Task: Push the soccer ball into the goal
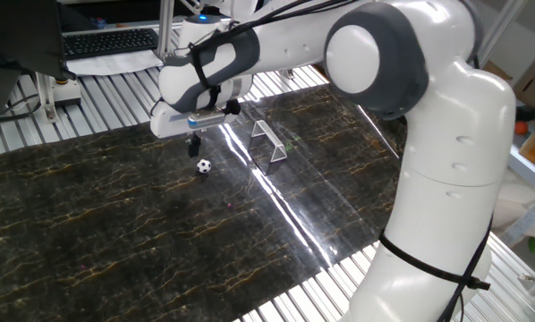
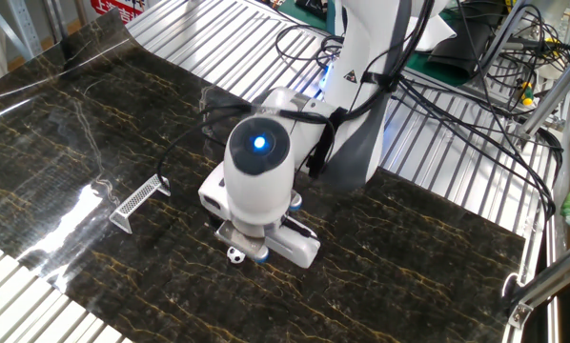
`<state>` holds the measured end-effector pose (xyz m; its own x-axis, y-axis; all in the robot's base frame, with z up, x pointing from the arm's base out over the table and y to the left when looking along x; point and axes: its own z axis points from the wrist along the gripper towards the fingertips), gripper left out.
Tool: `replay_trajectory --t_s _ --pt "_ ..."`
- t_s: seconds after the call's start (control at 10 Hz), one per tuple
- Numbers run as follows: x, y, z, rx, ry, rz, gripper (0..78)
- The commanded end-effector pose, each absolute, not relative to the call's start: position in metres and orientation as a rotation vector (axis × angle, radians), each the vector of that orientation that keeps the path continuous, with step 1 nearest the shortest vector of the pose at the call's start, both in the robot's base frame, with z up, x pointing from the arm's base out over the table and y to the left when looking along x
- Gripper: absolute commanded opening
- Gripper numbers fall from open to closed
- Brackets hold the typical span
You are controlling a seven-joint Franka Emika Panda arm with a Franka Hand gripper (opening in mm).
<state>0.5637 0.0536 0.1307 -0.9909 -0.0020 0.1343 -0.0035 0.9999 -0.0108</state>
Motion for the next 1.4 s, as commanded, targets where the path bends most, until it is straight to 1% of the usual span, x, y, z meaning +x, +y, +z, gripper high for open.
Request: replay_trajectory --t_s 0.1,0.2,0.4,0.6,0.7,1.1,1.4 --pt "0.568 0.057 0.122 0.006 -3.026 0.022 0.0" --pt "0.571 0.06 0.105 0.011 -3.047 0.014 0.0" --pt "0.575 0.063 0.081 0.026 -3.075 -0.003 0.0" --pt "0.577 0.063 0.078 0.024 -3.077 -0.01 0.0" --pt "0.583 0.064 0.08 0.035 -3.073 -0.01 0.0" --pt "0.579 0.063 0.083 0.025 -3.071 -0.014 0.0" --pt "0.574 0.059 0.077 0.041 -3.042 0.023 0.0"
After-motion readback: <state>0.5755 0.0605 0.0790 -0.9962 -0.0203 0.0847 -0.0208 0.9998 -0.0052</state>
